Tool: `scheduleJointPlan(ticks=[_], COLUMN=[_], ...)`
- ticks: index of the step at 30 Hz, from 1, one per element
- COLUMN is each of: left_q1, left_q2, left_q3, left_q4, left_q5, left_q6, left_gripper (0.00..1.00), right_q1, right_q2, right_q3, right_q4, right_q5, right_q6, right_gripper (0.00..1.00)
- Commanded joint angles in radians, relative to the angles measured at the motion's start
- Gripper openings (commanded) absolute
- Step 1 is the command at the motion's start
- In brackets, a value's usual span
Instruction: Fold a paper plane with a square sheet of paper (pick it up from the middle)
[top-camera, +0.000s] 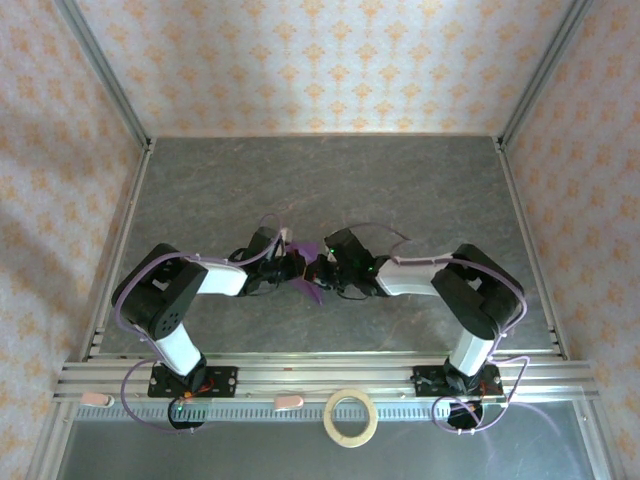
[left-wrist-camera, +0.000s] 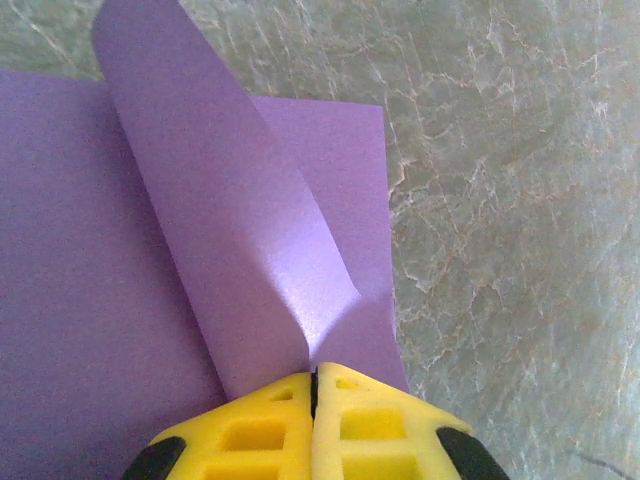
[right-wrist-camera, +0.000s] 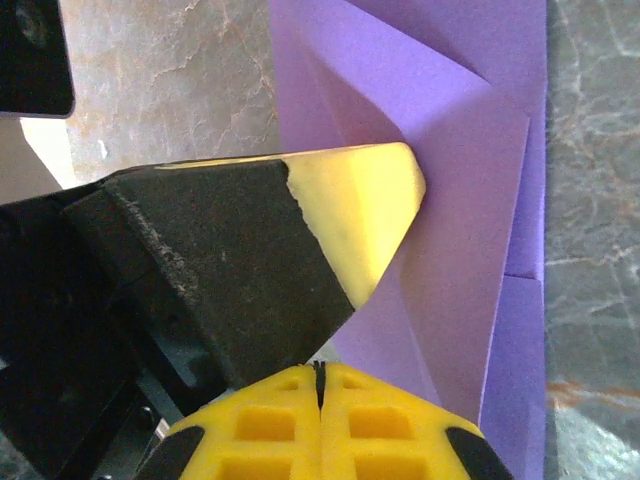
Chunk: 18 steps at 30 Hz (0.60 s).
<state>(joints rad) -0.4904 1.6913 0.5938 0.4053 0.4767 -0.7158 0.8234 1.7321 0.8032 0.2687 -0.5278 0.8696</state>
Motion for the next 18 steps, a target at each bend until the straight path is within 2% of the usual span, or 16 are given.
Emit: scheduleJointPlan(ticks=[1,9,18], left_q1=[-0.012,-0.013,-0.013], left_q2=[0.036,0.041,0.044], left_q3=[-0.034,-0.031,-0.032], left_q4=[-0.091,-0.095,-0.097], left_q5=[-0.028,-0.032,-0.034], left_q6=[0.019,0.019,0.018], left_gripper=[0.09,0.09,0.09], right_q1=[0.008,0.01,0.013], right_q2=[0.052,0.025,-0.083], right_q3=[0.0,-0.109,-0.088], right_q4=[-0.062,-0.034,-0.054], right_q5=[0.036,0.04,0.048], right_q6=[-0.033,-0.018,-0.031], right_gripper=[0.0,0.0,0.0])
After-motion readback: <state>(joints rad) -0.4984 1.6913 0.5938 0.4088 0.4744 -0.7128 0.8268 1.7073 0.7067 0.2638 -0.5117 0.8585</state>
